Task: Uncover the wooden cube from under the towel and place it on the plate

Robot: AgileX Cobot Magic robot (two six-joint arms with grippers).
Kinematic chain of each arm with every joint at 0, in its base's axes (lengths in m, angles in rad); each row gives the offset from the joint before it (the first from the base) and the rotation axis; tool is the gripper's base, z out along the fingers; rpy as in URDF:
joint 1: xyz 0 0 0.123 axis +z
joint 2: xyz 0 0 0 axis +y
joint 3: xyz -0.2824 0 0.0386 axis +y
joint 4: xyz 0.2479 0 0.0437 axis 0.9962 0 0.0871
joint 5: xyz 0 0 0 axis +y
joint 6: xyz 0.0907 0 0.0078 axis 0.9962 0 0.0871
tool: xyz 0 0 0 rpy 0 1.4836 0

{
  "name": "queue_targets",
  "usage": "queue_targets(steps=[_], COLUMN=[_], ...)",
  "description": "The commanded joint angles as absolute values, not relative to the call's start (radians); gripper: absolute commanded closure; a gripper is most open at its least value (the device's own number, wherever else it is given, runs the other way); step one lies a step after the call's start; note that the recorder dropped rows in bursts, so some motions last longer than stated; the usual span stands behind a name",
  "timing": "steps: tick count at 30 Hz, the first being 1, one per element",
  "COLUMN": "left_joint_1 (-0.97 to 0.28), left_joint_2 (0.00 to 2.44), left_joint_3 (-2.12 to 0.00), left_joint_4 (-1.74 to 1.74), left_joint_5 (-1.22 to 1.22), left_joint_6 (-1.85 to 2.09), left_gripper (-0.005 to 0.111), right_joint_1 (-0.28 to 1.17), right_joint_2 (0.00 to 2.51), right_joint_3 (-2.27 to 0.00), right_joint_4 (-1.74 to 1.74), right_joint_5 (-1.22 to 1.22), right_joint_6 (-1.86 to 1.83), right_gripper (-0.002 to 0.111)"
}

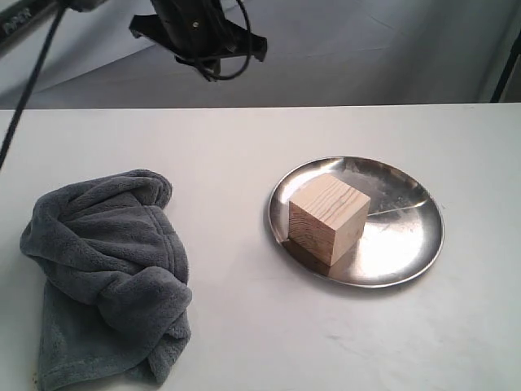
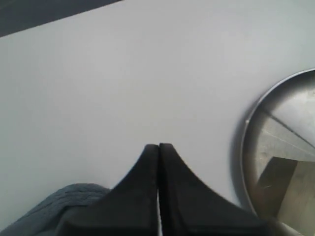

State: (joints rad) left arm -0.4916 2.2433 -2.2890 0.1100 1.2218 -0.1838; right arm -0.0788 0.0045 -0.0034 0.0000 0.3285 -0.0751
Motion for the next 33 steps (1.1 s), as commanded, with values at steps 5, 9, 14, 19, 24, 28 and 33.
queue_targets(steps=[5, 9, 14, 19, 24, 28, 33], left_joint_1=[-0.339, -0.255, -0.137, -0.017, 0.051, 0.059, 0.059], left_joint_2=[2.072, 1.984, 1.861, 1.742, 1.598, 1.487, 1.326], left_joint_3=[-2.055, -1.892, -1.701, -1.559, -1.434, -1.336, -1.206], left_joint_4=[0.092, 0.092, 0.09, 0.063, 0.047, 0.043, 0.032], left_joint_5=[1.221, 1.221, 1.221, 1.221, 1.221, 1.217, 1.135], left_joint_6=[-0.153, -0.151, -0.156, -0.16, -0.157, -0.157, -0.157], left_gripper=[0.107, 0.107, 0.107, 0.107, 0.107, 0.107, 0.107], right_joint_1=[-0.08, -0.08, -0.08, -0.08, -0.08, -0.08, -0.08], right_joint_2=[0.0, 0.0, 0.0, 0.0, 0.0, 0.0, 0.0], right_joint_3=[0.0, 0.0, 0.0, 0.0, 0.0, 0.0, 0.0], right_joint_4=[0.012, 0.012, 0.012, 0.012, 0.012, 0.012, 0.012], right_joint_5=[0.328, 0.328, 0.328, 0.328, 0.328, 0.328, 0.328], right_joint_6=[-0.074, -0.074, -0.074, -0.074, -0.074, -0.074, -0.074], right_gripper=[0.108, 0.108, 0.108, 0.108, 0.108, 0.108, 0.108])
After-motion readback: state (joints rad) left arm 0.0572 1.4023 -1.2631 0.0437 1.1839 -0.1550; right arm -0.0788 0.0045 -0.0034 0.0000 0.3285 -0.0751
